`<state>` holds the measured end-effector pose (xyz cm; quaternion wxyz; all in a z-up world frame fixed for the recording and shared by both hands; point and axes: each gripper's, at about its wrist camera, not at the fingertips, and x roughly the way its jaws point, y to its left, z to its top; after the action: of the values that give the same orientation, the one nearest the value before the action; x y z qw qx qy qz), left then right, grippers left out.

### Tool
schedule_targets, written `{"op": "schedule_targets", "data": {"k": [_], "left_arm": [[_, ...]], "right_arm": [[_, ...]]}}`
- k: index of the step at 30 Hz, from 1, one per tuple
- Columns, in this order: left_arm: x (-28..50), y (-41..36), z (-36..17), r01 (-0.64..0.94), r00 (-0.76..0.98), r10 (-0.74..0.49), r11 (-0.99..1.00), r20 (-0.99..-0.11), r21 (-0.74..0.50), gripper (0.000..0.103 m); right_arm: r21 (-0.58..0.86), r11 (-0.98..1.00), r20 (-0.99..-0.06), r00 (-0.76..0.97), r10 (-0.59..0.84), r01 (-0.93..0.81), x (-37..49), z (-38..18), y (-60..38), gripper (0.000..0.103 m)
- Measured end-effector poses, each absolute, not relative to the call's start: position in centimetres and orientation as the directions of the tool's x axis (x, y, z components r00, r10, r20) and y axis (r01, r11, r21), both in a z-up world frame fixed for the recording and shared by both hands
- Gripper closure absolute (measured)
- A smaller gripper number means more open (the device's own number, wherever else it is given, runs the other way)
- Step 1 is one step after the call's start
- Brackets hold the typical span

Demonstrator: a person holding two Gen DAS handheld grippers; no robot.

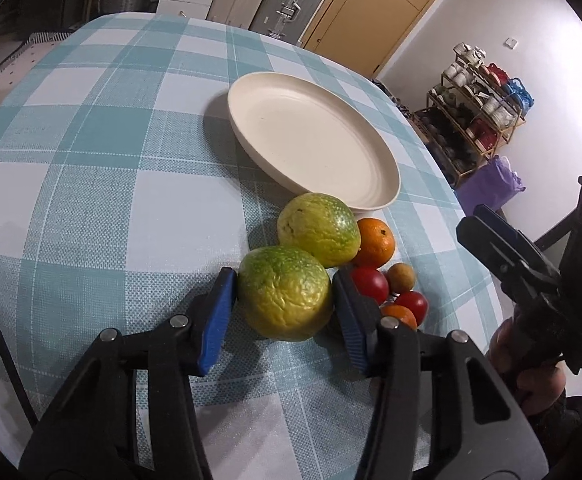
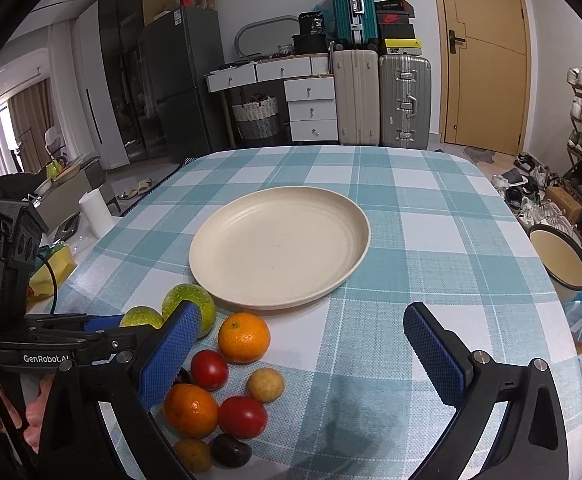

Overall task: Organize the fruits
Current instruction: 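Grasp the large green citrus with the left tool while the right tool grasps the smaller citrus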

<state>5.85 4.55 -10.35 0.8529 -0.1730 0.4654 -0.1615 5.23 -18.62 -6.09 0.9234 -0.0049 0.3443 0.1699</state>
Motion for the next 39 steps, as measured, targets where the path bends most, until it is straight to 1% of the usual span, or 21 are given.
{"op": "schedule_targets", "data": {"k": [11,19,25,39], "left_arm": [[5.5,6.3,-10.5,0.104,0.509,-0.459,0.872,-0.728,-0.478,0.057],[4.8,8.2,-10.1,0.086,0.527,-0.448,0.874,-0.722,-0.479,0.057],[4.4,9.7,-9.9,0.069,0.538,-0.422,0.885,-0.730,-0.461,0.057],[3.6,11.5,-10.2,0.056,0.537,-0.443,0.868,-0.718,-0.493,0.057]], "right_arm": [[0.130,0.915,-0.648,0.666,0.370,-0.381,5.8,-5.8,-16.6,0.000],[0.213,0.855,-0.693,0.544,0.473,-0.473,6.7,-6.2,-13.8,0.000],[0.243,0.819,-0.719,0.470,0.512,-0.520,7.2,-6.5,-11.4,0.000],[0.170,0.815,-0.786,0.422,0.451,-0.554,7.5,-7.3,-7.2,0.000]]}}
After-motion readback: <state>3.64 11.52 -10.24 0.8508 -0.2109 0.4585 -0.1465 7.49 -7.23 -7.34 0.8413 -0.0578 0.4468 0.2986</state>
